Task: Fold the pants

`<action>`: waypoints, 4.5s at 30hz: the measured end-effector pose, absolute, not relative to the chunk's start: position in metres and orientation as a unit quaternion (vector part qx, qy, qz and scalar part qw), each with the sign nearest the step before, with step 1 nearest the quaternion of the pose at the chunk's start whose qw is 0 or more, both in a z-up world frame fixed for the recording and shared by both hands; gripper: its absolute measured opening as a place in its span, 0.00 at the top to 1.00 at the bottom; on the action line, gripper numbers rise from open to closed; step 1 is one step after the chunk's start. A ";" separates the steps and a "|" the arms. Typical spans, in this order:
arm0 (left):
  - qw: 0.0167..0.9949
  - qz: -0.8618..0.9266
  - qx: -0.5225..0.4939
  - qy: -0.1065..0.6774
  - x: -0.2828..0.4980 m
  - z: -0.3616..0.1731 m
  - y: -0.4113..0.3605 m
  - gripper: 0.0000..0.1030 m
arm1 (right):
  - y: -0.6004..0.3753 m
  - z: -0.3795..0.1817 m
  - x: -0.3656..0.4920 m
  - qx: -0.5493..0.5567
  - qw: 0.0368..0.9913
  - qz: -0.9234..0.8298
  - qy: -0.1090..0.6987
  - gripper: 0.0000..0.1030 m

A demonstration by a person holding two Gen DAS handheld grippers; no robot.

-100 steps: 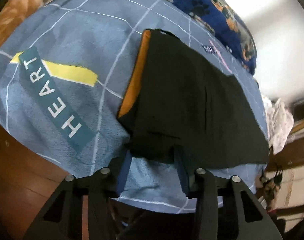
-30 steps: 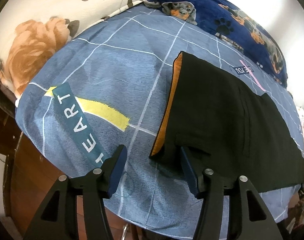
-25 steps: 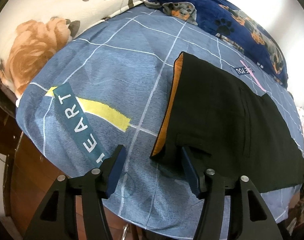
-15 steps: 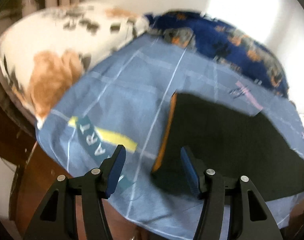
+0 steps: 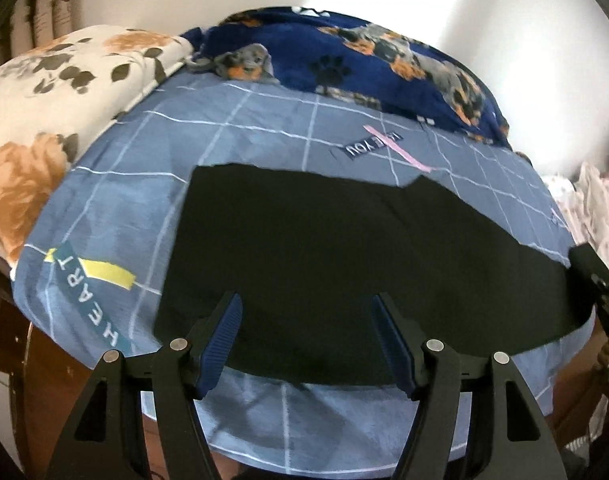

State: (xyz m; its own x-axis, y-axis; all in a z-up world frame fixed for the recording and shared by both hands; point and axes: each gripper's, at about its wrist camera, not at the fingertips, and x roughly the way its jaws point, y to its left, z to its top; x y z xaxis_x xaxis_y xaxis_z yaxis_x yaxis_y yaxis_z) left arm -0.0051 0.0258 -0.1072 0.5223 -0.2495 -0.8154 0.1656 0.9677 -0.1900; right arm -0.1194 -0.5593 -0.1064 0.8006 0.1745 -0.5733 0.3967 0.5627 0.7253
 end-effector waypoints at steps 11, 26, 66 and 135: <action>0.863 -0.131 -0.021 0.488 -0.013 -0.124 0.013 0.34 | -0.489 -0.135 -0.089 0.425 0.818 -0.013 0.388 0.90; 0.858 -0.136 0.037 0.495 -0.020 -0.132 -0.007 0.32 | -0.457 -0.146 -0.073 0.398 0.815 0.007 0.422 0.90; 0.854 -0.125 0.083 0.498 -0.023 -0.140 -0.017 0.21 | -0.440 -0.154 -0.070 0.370 0.819 0.009 0.438 0.89; 0.843 -0.124 0.077 0.518 -0.021 -0.150 -0.017 0.21 | -0.381 -0.157 -0.049 0.361 0.809 0.078 0.458 0.84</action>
